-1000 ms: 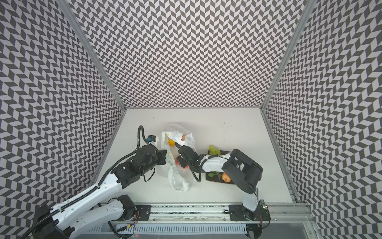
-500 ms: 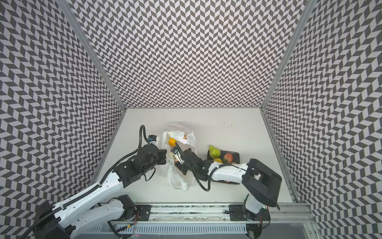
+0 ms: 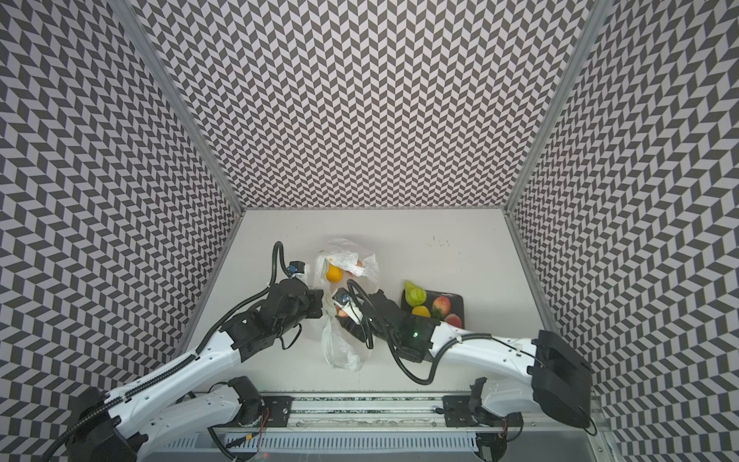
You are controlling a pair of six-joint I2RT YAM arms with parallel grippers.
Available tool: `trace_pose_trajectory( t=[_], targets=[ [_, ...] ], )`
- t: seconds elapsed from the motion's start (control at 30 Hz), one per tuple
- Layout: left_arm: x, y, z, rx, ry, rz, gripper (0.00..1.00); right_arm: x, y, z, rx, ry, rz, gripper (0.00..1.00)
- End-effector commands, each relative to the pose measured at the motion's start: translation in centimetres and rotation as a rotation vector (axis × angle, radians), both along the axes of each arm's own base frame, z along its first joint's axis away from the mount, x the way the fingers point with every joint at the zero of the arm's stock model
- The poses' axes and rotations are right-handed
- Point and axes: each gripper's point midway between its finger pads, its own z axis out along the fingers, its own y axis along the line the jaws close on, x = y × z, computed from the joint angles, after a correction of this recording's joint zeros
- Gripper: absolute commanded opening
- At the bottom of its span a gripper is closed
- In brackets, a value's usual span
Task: Take fruits out of the plastic bag
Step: Pick up the fruit from the plastic bag, then place the fruit on the plate.
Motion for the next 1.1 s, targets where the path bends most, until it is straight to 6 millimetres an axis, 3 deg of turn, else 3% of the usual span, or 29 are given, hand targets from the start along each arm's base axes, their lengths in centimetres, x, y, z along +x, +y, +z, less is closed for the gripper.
trace_pose_trajectory(
  t=[0.0,0.2,0.47,0.7,0.87,1.07],
  targets=[
    [0.2,-0.2,0.6,-0.015,-0.019,0.003,0.00,-2.1,-0.7,0.9,0.010,0.013,0.039,0.29],
    [0.0,0.1,0.6,-0.022,-0.022,0.013,0.00,-4.4,-3.4,3.5,0.113,0.118,0.008,0.29],
    [0.0,0.0,0.1,-0.031,-0.010,0.019,0.00,-4.7,-7.9,4.9,0.245,0.278,-0.178,0.29],
    [0.1,0.1,0.0,-0.031,-0.010,0.027,0.00,-1.6,-13.9,2.7,0.326,0.418,-0.570,0.28],
    [-0.1,0.1,-0.6,-0.032,0.009,0.029,0.00,0.9,-17.4,-0.5,0.358,0.543,-0.794,0.28],
    [-0.4,0.4,-0.7,-0.033,0.017,0.033,0.00,3.6,-21.7,-4.5,0.333,0.558,-1.013,0.28]
  ],
)
